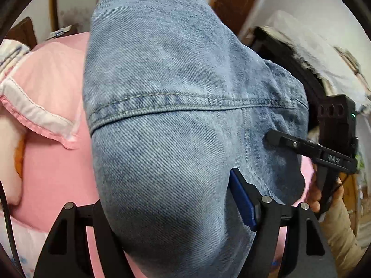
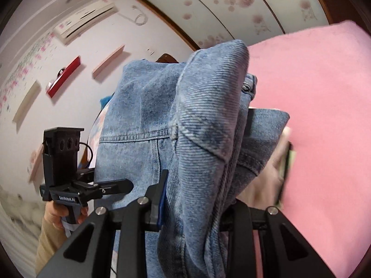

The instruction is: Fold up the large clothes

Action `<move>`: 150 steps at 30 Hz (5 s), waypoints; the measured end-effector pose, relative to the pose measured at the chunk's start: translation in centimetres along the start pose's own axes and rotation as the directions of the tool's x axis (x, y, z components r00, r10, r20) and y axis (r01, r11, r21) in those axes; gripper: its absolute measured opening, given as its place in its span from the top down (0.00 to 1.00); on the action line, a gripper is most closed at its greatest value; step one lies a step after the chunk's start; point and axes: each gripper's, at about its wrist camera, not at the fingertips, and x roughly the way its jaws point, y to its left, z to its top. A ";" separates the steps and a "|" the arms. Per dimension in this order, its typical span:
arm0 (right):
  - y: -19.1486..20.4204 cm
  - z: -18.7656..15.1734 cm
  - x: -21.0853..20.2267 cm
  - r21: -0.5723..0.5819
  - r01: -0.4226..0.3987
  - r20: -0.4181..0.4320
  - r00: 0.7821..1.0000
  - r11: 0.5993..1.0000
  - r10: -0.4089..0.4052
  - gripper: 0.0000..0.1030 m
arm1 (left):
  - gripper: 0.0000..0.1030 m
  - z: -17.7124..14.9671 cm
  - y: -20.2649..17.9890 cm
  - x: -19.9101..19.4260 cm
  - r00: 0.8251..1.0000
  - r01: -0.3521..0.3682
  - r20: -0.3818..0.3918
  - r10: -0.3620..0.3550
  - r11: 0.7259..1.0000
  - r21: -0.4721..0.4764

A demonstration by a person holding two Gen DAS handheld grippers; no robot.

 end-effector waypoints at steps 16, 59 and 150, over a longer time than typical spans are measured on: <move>-10.8 0.5 16.4 0.046 0.083 -0.106 0.991 0.995 -0.078 0.47 | 0.00 1.5 10.5 12.2 0.991 -0.111 0.052 0.121 0.979 -0.174; 3.6 -21.1 -24.6 -0.192 0.499 0.083 0.866 0.845 -0.492 0.44 | 0.00 -26.7 -33.0 -9.0 0.890 -0.153 0.422 0.174 0.985 -0.083; 3.1 -39.0 -33.3 -0.187 0.729 0.233 0.684 0.658 -0.692 0.43 | 0.01 -46.9 -41.8 -4.6 0.892 -0.315 0.281 0.354 0.933 -0.178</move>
